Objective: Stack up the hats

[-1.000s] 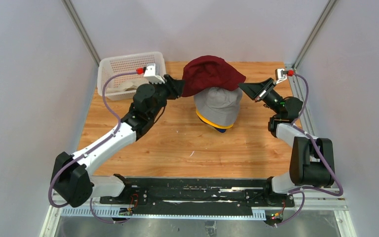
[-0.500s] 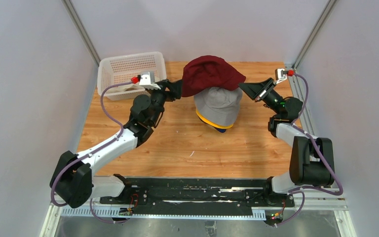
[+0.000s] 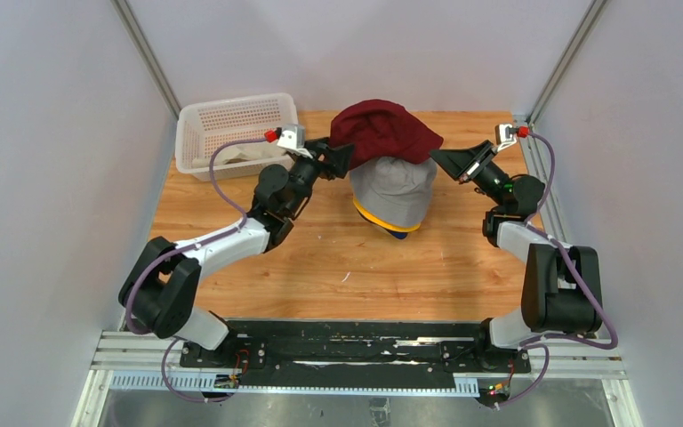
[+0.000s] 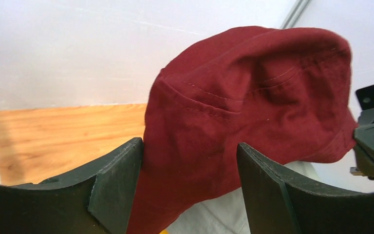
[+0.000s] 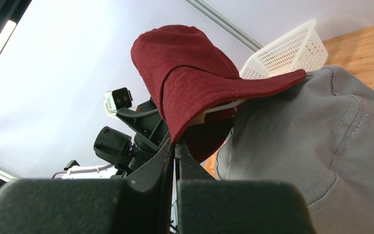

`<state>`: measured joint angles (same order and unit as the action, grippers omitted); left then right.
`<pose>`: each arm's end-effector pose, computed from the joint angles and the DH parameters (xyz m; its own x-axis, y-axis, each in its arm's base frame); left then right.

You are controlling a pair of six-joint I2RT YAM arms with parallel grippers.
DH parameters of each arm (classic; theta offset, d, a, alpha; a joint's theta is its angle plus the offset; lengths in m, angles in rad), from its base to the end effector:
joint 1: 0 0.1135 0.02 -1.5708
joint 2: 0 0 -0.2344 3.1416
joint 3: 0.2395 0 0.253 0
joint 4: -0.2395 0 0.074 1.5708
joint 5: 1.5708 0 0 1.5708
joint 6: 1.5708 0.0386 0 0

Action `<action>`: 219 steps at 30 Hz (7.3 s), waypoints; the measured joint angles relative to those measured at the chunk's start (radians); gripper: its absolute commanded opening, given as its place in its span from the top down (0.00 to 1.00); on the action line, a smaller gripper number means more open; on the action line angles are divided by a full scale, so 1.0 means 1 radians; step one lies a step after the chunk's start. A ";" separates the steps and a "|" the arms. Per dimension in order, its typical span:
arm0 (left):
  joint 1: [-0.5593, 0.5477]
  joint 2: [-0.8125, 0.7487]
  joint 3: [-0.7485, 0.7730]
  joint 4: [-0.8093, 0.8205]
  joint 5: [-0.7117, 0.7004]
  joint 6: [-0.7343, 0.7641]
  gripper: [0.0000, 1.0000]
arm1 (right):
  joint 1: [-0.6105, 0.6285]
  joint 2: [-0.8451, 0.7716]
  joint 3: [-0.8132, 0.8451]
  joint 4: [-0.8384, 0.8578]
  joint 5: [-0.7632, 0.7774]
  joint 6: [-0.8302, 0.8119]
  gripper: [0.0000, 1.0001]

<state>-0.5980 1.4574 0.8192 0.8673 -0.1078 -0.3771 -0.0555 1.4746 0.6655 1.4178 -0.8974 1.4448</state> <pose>0.2801 -0.1858 0.2737 0.0003 -0.4432 -0.8964 0.5090 0.7717 -0.3813 0.2922 0.0140 0.2665 -0.5292 0.6491 -0.5465 -0.6425 0.1142 0.7577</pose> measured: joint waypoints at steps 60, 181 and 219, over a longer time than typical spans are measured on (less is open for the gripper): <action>0.043 0.265 0.854 -0.940 0.387 0.011 1.00 | 0.000 -0.203 -0.069 -0.103 -0.006 -0.010 1.00; 0.033 0.216 -0.004 0.172 0.312 -0.636 0.37 | 0.066 -0.611 0.139 -1.435 0.250 -0.949 0.36; 0.040 0.562 -0.099 0.643 0.545 -0.719 1.00 | -0.169 -0.409 -0.061 -1.050 0.058 -0.659 0.39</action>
<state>-0.5579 2.0193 0.7200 1.5105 0.4370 -1.0966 -0.2249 1.0657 0.6048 0.3676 -0.8398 0.7856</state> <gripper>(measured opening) 0.020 0.607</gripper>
